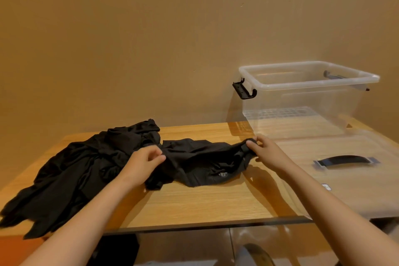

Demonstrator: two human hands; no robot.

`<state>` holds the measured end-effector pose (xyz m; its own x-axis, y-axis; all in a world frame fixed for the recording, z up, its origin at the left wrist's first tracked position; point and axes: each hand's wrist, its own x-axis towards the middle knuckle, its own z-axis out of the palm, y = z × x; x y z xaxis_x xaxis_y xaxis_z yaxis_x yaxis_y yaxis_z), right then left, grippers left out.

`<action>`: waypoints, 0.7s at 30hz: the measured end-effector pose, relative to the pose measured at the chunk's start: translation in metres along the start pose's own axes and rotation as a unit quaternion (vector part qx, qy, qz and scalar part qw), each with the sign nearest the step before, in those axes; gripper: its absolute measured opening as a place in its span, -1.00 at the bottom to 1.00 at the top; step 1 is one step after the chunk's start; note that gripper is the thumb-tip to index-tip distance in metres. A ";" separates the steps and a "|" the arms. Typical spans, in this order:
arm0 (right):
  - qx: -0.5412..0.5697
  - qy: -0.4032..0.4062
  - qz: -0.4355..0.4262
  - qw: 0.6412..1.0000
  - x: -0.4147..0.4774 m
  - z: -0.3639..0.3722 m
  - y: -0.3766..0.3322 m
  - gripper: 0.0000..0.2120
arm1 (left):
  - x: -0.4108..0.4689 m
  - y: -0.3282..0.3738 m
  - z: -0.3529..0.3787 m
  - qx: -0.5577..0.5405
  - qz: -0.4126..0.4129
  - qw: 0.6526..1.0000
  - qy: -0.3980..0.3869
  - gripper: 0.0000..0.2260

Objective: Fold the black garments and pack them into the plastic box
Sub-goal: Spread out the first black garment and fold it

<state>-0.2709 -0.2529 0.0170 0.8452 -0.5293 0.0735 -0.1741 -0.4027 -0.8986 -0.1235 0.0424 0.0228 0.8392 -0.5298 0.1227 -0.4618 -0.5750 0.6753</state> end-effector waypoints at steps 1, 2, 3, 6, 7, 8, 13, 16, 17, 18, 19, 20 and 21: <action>0.027 0.015 -0.010 0.999 0.003 -0.001 -0.007 -0.87 | 0.004 0.007 -0.008 -0.027 0.002 1.000 0.011 -0.84; 0.056 0.029 -0.018 0.998 0.006 -0.002 -0.014 -0.89 | 0.008 0.015 -0.014 -0.066 0.001 0.998 0.023 -0.86; 0.090 0.042 -0.025 0.995 0.009 -0.004 -0.023 -0.91 | 0.013 0.023 -0.021 -0.108 -0.004 0.993 0.035 -0.86; 0.165 0.068 -0.048 0.983 0.019 -0.014 -0.049 -0.93 | 0.027 0.046 -0.038 -0.232 -0.024 0.970 0.067 -0.87; 0.172 0.071 -0.058 0.981 0.022 -0.016 -0.057 -0.93 | 0.030 0.053 -0.043 -0.268 -0.027 0.960 0.078 -0.89; 0.172 0.074 -0.069 0.980 0.025 -0.019 -0.064 -0.93 | 0.034 0.060 -0.048 -0.296 -0.025 0.951 0.090 -0.91; 0.181 0.093 -0.111 0.973 0.034 -0.030 -0.095 -0.89 | 0.041 0.091 -0.061 -0.332 -0.003 0.937 0.105 -0.98; 0.176 0.114 -0.128 0.969 0.038 -0.036 -0.107 -0.90 | 0.042 0.104 -0.065 -0.335 -0.001 0.937 0.103 -0.96; 0.160 0.126 -0.136 0.970 0.038 -0.038 -0.111 -0.90 | 0.042 0.107 -0.066 -0.334 0.002 0.937 0.103 -0.94; 0.144 0.136 -0.144 0.969 0.038 -0.040 -0.113 -0.90 | 0.043 0.110 -0.068 -0.332 0.006 0.938 0.102 -0.93; 0.136 0.144 -0.150 0.969 0.038 -0.042 -0.116 -0.90 | 0.043 0.112 -0.069 -0.331 0.009 0.939 0.098 -0.93; 0.133 0.147 -0.151 0.968 0.039 -0.044 -0.117 -0.89 | 0.044 0.114 -0.070 -0.331 0.012 0.939 0.093 -0.93; 0.134 0.147 -0.148 0.969 0.039 -0.045 -0.118 -0.89 | 0.044 0.115 -0.071 -0.332 0.014 0.939 0.086 -0.93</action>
<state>-0.2400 -0.2600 0.1452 0.6507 -0.6256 0.4304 0.2259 -0.3817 -0.8962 -0.1192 -0.0030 0.1570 0.8897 -0.3975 0.2245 -0.2514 -0.0162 0.9677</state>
